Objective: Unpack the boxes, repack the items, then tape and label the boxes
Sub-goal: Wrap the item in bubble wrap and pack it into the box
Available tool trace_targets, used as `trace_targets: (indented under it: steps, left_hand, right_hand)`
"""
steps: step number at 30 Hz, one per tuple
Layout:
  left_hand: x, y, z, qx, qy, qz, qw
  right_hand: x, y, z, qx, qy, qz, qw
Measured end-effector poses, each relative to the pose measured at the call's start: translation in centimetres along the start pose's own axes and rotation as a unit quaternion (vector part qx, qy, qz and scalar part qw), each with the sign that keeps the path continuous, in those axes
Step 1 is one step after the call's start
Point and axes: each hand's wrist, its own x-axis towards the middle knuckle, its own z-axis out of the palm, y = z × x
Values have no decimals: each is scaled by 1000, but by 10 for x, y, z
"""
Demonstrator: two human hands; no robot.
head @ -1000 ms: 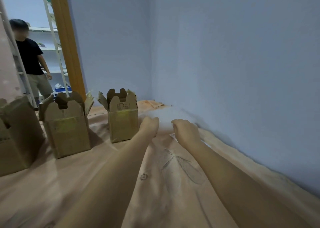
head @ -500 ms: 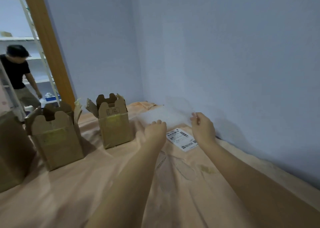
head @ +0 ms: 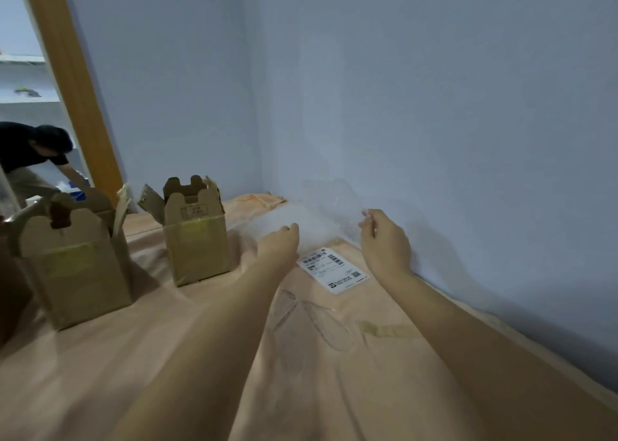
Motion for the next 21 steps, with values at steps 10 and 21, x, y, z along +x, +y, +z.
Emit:
trace_targets:
  steps: [10,21]
  left_hand:
    - [8,-8,-6,-108,34,-45,993]
    - [5,-13,-28,-168,100,-85,977]
  right_hand:
    - [7,6,-17,53,41,36,997]
    - [8,2,-27,66,53,28,996]
